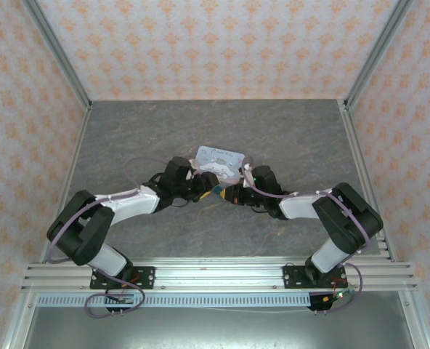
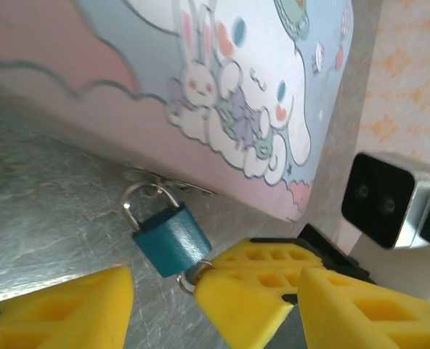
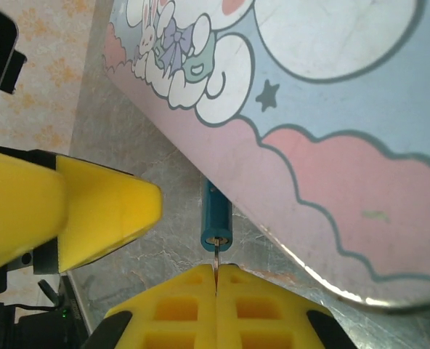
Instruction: Unlock the padlock with the key
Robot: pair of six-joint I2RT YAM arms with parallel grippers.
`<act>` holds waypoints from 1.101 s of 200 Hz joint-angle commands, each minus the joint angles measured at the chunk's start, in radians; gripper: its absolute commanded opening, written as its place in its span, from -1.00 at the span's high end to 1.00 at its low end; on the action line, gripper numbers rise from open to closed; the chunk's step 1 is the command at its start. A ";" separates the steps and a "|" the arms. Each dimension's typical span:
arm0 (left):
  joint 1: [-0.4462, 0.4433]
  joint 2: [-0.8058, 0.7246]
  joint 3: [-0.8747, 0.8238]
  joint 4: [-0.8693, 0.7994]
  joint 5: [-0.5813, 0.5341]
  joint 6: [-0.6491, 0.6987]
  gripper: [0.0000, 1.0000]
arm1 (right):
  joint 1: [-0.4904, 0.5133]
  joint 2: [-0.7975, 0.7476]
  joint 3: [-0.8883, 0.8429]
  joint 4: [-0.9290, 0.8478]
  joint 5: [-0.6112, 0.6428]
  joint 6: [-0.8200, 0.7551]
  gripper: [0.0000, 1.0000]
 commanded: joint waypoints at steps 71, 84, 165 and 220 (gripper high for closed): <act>-0.052 -0.004 -0.196 0.353 -0.212 -0.377 0.06 | 0.026 -0.002 0.080 -0.100 -0.039 0.133 1.00; -0.054 0.013 -0.194 0.382 -0.207 -0.392 0.08 | 0.027 0.003 0.090 -0.113 -0.040 0.131 1.00; -0.079 0.143 -0.162 0.489 -0.179 -0.461 0.23 | 0.029 0.011 0.102 -0.115 -0.052 0.141 1.00; -0.090 0.173 -0.156 0.540 -0.189 -0.511 0.52 | 0.029 0.017 0.115 -0.118 -0.073 0.167 1.00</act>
